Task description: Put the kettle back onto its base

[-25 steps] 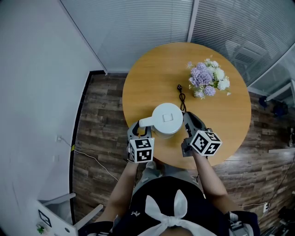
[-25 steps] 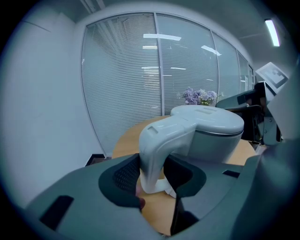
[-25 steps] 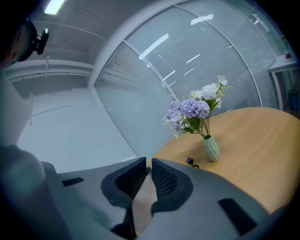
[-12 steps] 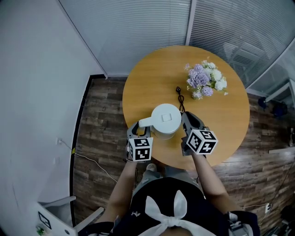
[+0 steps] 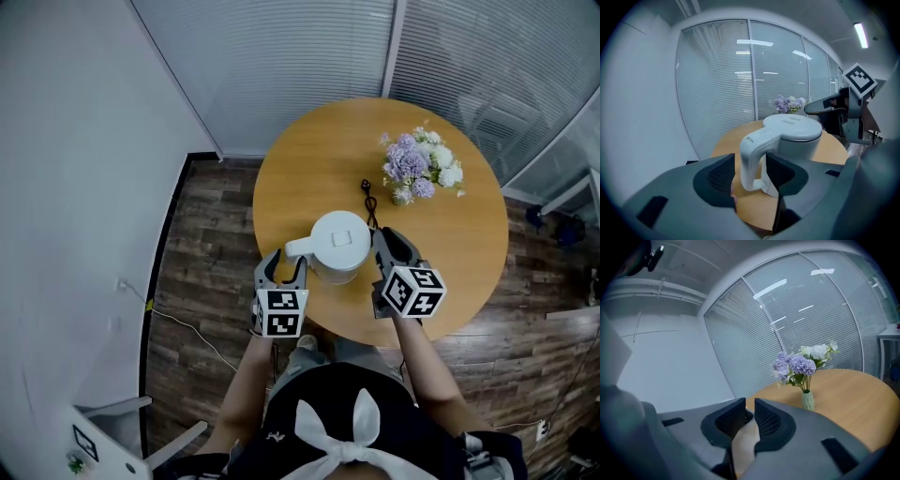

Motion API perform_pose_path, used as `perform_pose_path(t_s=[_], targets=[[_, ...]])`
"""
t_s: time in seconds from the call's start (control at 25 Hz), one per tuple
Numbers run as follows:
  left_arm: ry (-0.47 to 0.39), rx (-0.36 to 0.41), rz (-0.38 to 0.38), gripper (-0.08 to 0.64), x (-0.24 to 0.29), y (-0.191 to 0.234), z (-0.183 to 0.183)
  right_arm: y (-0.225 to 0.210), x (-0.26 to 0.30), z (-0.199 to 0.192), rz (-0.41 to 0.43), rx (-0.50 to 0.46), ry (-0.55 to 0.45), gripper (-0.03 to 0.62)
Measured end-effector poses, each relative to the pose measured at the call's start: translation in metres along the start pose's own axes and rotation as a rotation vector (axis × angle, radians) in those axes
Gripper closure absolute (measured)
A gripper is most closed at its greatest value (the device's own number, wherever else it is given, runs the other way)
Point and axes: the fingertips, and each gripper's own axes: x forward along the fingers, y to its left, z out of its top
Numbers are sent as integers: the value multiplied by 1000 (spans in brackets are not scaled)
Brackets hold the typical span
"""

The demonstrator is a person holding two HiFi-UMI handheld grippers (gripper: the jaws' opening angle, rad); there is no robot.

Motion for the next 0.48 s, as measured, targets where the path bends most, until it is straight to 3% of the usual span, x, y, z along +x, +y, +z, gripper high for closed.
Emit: perform_pose_path(t_s=[0.16,0.48], targets=[[-49,-24,-37,355,-23,-5,15,7,-7,3,-4,-26,-15,549],[-194,-16,-34,470,-45,-16,65,30,-19,12,30,-137,-57,551]])
